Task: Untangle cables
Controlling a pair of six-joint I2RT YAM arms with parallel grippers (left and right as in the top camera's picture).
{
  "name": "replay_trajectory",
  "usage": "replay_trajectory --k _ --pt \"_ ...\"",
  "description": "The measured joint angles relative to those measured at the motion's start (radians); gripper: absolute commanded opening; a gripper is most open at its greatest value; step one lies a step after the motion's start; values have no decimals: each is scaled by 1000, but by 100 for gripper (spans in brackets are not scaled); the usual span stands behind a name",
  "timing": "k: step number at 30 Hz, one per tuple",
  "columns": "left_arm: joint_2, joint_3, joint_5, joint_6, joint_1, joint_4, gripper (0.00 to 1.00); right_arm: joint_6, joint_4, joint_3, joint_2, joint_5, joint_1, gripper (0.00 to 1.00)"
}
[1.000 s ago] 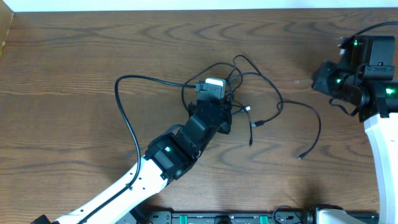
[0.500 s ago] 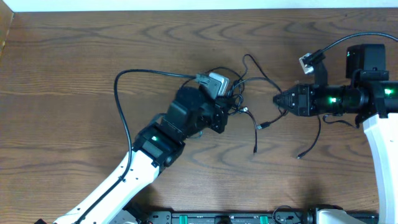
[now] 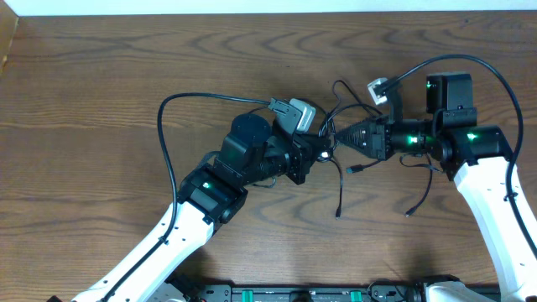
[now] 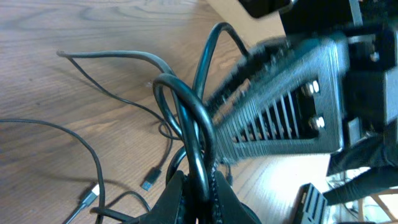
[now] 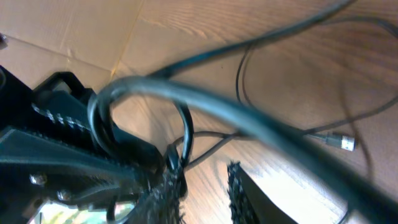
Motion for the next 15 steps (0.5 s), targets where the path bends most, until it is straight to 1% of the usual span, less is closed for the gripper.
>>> replay_trajectory --k 6,12,13,14,15 --pt "0 0 27 -3 0 0 8 53 34 0 0 -5 5 28" --pt "0 0 37 -3 0 13 8 65 77 0 0 -5 15 31" --pt "0 0 37 -3 0 20 8 66 91 0 0 -4 23 27" --pt "0 0 42 -3 0 32 8 67 105 0 0 -1 35 18" --pt "0 0 48 -3 0 40 8 71 118 -1 0 12 51 3"
